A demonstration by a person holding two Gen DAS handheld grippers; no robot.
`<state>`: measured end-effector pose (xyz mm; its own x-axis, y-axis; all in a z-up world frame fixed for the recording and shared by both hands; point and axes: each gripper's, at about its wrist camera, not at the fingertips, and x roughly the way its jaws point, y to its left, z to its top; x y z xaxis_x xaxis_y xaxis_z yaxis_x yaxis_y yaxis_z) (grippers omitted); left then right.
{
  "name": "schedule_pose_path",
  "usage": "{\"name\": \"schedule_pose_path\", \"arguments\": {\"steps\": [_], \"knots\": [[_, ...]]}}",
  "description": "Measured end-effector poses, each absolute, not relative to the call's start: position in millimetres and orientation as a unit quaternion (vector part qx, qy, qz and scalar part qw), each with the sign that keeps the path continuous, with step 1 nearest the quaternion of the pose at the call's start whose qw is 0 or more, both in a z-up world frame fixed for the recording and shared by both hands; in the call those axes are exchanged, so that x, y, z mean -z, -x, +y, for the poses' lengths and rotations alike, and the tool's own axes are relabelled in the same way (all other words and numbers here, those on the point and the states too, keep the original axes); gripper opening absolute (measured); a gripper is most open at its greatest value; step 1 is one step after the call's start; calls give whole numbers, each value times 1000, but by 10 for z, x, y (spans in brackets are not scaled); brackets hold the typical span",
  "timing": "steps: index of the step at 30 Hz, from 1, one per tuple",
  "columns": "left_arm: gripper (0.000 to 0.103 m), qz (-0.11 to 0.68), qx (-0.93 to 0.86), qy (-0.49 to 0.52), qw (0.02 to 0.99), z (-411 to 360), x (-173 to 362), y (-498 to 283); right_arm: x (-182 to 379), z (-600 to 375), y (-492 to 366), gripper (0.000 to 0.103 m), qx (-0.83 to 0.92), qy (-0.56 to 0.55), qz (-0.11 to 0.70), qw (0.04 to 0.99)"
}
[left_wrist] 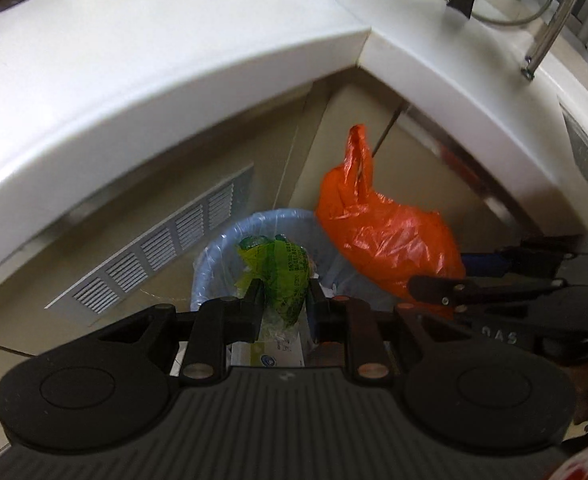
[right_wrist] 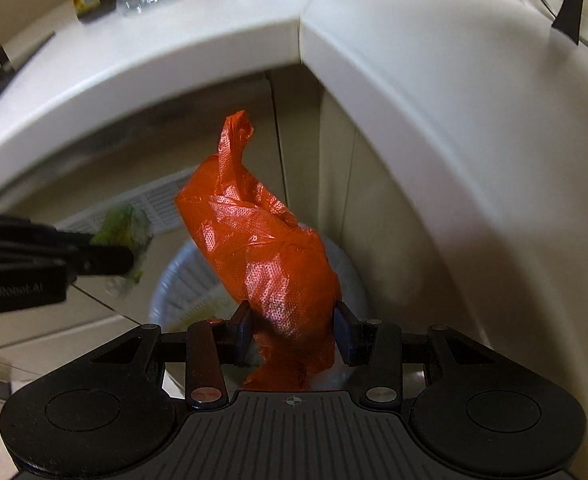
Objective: Collect trash
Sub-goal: 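Carry the orange bag and green wrapper down over the wastebasket with both tools, then open both tools over the wastebasket, dropping the bag and wrapper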
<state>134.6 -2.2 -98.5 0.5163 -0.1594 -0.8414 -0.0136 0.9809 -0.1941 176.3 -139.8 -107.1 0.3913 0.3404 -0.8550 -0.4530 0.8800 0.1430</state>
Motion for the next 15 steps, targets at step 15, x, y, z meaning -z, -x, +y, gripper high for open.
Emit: {"name": "schedule_pose_path", "arguments": {"steps": [15], "knots": [[25, 512, 65, 70, 854, -37, 1345, -1765, 1518, -1384, -1831, 42, -175, 8, 555, 813]]}}
